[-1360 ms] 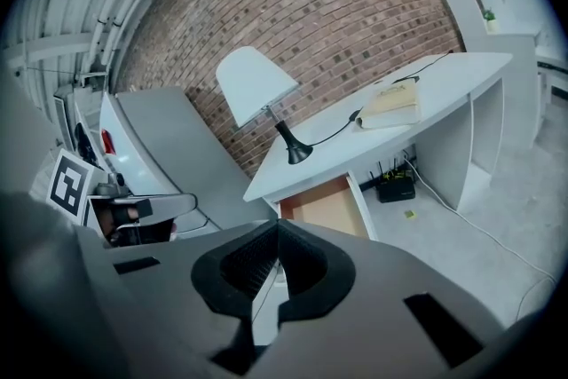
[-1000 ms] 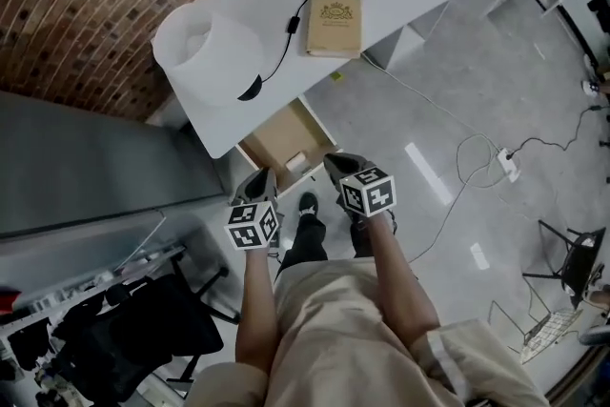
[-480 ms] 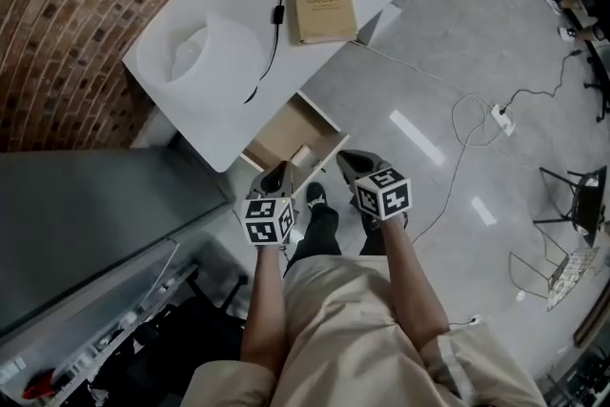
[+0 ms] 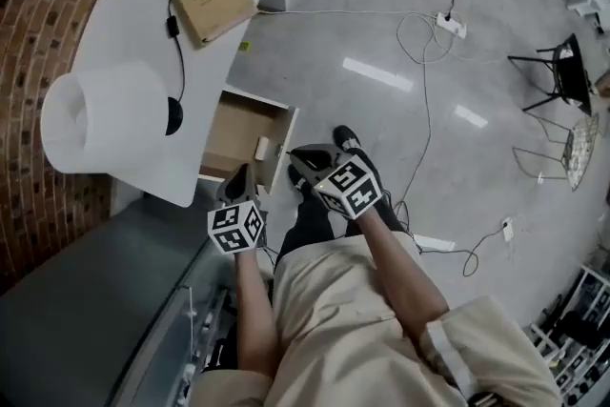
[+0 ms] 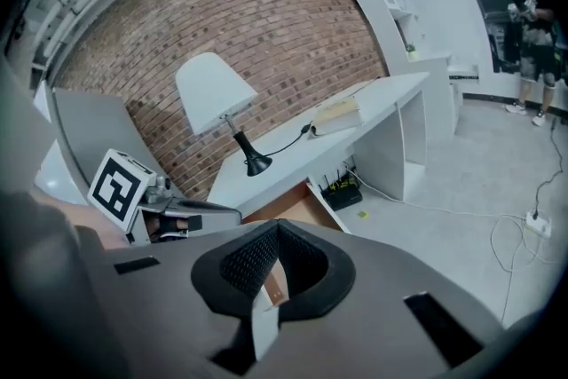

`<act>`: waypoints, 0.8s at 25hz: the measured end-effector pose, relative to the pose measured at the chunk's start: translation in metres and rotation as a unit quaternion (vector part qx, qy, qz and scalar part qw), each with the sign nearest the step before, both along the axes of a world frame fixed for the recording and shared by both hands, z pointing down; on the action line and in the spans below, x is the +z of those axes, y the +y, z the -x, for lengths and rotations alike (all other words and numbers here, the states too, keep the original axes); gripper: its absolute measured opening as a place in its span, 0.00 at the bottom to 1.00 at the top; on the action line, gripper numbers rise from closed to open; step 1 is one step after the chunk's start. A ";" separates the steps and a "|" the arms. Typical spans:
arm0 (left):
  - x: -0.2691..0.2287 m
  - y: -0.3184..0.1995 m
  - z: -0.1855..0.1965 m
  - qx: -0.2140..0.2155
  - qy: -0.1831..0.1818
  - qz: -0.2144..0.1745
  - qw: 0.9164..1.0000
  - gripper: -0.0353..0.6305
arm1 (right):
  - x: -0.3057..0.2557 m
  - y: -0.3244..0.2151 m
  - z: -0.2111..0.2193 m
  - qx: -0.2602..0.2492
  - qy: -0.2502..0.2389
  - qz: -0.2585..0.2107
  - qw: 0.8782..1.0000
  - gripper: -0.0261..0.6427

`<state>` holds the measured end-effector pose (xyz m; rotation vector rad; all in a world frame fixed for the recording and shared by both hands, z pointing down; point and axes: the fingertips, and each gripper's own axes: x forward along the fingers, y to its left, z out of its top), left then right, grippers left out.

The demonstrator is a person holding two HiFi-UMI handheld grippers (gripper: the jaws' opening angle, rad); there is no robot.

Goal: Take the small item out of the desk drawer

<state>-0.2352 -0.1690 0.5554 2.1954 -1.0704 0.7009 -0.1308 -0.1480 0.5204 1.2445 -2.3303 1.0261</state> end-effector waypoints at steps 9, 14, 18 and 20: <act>0.057 0.018 -0.021 0.088 -0.029 0.035 0.995 0.08 | 0.035 0.025 -0.021 0.076 0.003 0.006 0.997 0.08; 0.096 0.019 -0.017 0.108 -0.050 0.056 0.991 0.08 | 0.069 0.034 -0.028 0.092 -0.003 0.029 0.995 0.08; 0.126 0.015 -0.017 0.120 -0.063 0.064 0.989 0.08 | 0.094 0.034 -0.030 0.111 -0.008 0.039 0.993 0.08; 0.139 0.017 -0.018 0.126 -0.071 0.068 0.987 0.08 | 0.104 0.035 -0.029 0.114 -0.014 0.043 0.992 0.08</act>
